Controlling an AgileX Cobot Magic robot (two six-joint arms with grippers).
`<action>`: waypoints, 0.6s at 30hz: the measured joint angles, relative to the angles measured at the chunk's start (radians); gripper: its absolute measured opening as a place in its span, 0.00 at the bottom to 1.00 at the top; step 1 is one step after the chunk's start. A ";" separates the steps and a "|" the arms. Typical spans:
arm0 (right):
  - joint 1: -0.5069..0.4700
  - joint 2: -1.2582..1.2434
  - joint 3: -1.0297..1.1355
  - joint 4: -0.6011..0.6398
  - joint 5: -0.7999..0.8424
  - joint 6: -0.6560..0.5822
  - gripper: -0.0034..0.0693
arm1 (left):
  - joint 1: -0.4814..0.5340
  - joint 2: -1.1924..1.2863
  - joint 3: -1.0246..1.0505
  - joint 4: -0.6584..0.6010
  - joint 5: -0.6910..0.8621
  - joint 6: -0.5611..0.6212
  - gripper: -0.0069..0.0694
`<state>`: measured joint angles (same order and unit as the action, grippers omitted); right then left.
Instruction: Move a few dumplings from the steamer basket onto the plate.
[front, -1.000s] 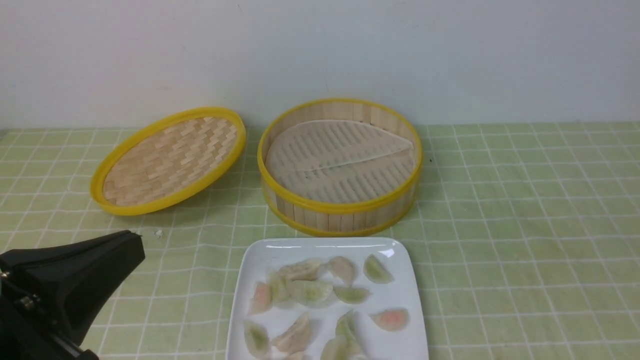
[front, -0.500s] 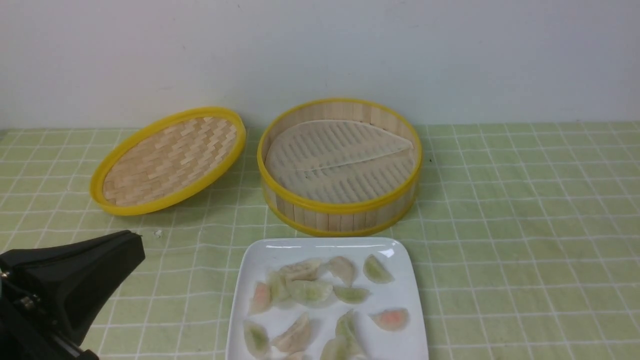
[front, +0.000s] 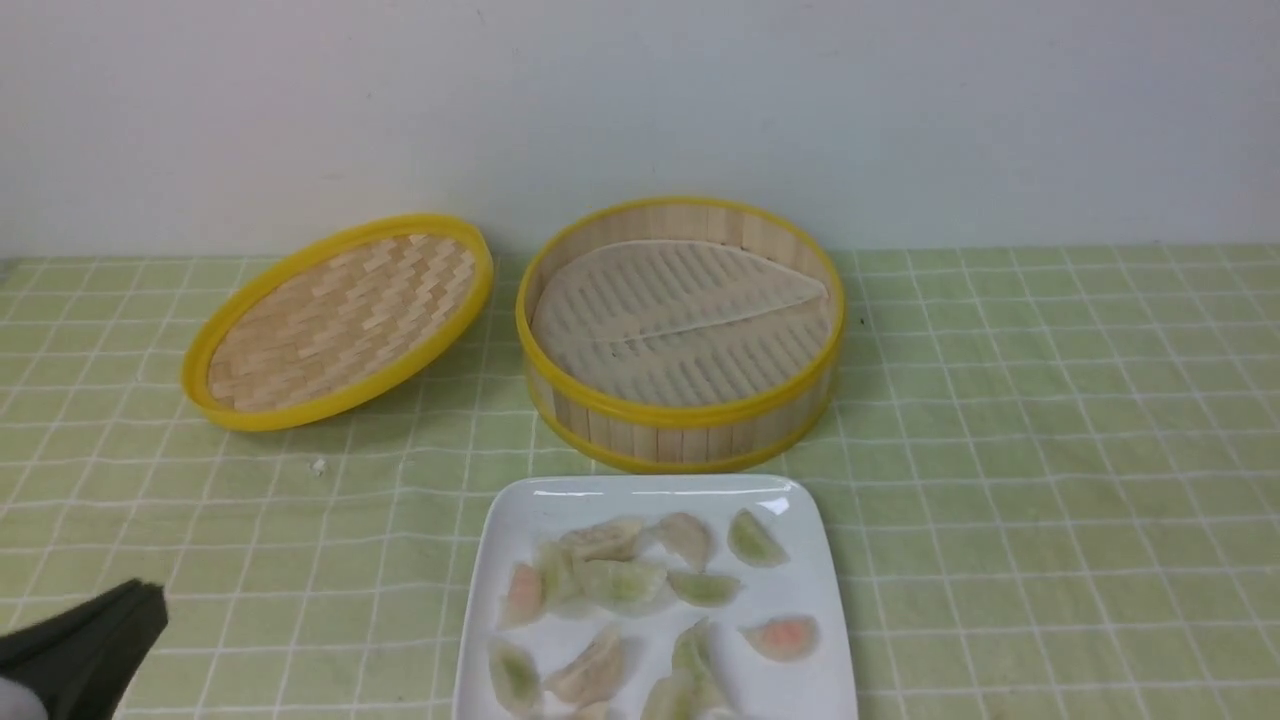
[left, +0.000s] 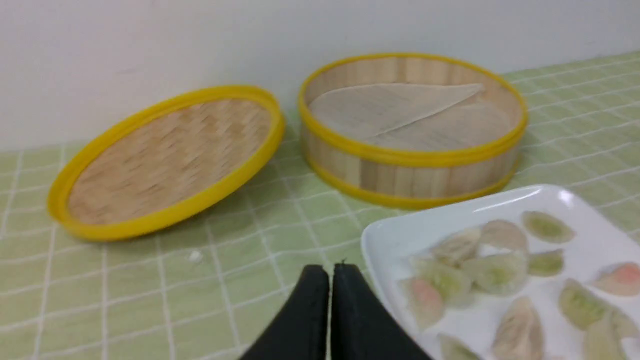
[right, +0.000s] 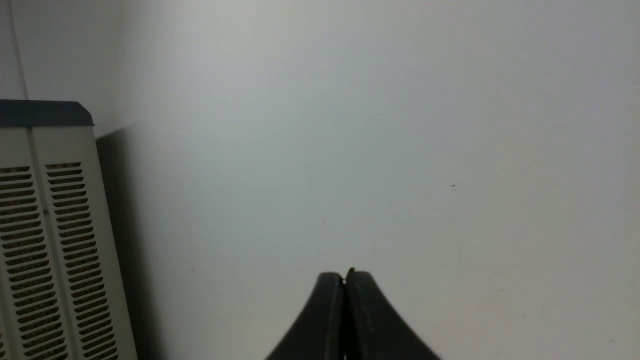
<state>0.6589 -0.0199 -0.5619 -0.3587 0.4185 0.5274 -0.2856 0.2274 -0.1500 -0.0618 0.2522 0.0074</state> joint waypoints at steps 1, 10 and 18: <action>0.000 0.000 0.000 0.000 0.000 0.000 0.03 | 0.032 -0.042 0.047 -0.004 0.000 0.013 0.08; 0.000 0.000 0.000 0.000 -0.002 0.000 0.03 | 0.219 -0.237 0.178 -0.011 0.128 0.065 0.08; 0.000 0.000 0.000 0.000 -0.002 0.000 0.03 | 0.282 -0.237 0.178 -0.011 0.134 0.073 0.08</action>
<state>0.6589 -0.0199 -0.5619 -0.3587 0.4162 0.5274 -0.0035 -0.0099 0.0278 -0.0725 0.3866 0.0808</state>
